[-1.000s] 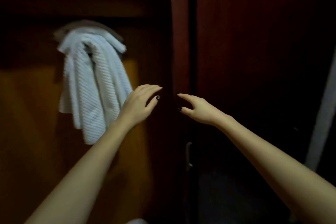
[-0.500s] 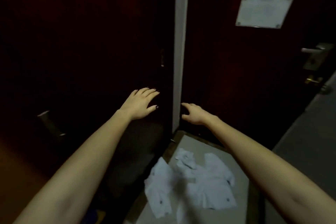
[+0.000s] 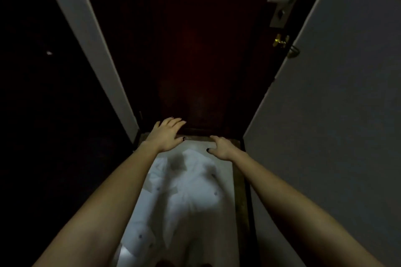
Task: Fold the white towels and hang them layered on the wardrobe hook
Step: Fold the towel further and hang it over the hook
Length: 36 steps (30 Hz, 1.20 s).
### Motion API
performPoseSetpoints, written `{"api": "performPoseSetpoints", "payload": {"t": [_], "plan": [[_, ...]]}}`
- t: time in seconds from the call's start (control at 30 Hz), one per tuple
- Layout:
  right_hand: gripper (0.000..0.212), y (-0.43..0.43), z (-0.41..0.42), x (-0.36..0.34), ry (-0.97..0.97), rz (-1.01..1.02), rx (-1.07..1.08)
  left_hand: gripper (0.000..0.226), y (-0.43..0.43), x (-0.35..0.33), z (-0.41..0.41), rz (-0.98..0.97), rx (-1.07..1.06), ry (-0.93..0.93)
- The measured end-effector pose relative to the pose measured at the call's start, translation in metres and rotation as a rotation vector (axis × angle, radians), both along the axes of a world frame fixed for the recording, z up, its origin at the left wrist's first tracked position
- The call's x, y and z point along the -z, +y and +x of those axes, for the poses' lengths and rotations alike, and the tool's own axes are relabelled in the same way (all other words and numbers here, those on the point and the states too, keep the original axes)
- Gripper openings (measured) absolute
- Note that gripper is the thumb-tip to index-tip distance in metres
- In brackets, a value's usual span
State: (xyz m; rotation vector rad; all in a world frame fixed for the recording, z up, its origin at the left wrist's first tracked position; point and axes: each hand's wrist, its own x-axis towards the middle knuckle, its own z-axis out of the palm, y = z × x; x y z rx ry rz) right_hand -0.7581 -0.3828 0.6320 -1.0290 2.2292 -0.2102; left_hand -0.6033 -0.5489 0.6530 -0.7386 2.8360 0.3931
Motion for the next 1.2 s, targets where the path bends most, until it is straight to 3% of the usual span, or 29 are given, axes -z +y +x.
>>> {"api": "performPoseSetpoints", "payload": {"t": [0.33,0.63,0.93,1.2], "plan": [[0.067,0.032,-0.075,0.161,-0.097,0.115,0.215,0.061,-0.011,0.176,-0.092,0.168,0.155,-0.131],[0.065,0.030,-0.123,0.407,-0.135,0.162,0.324,0.061,-0.035,0.428,-0.145,0.221,0.238,-0.214],[0.063,0.022,-0.140,0.677,-0.189,0.188,0.389,0.059,-0.045,0.704,-0.154,0.328,0.143,-0.227],[0.056,-0.009,-0.162,0.830,-0.080,-0.005,0.254,0.061,-0.064,0.866,-0.181,0.351,-0.091,-0.166]]}}
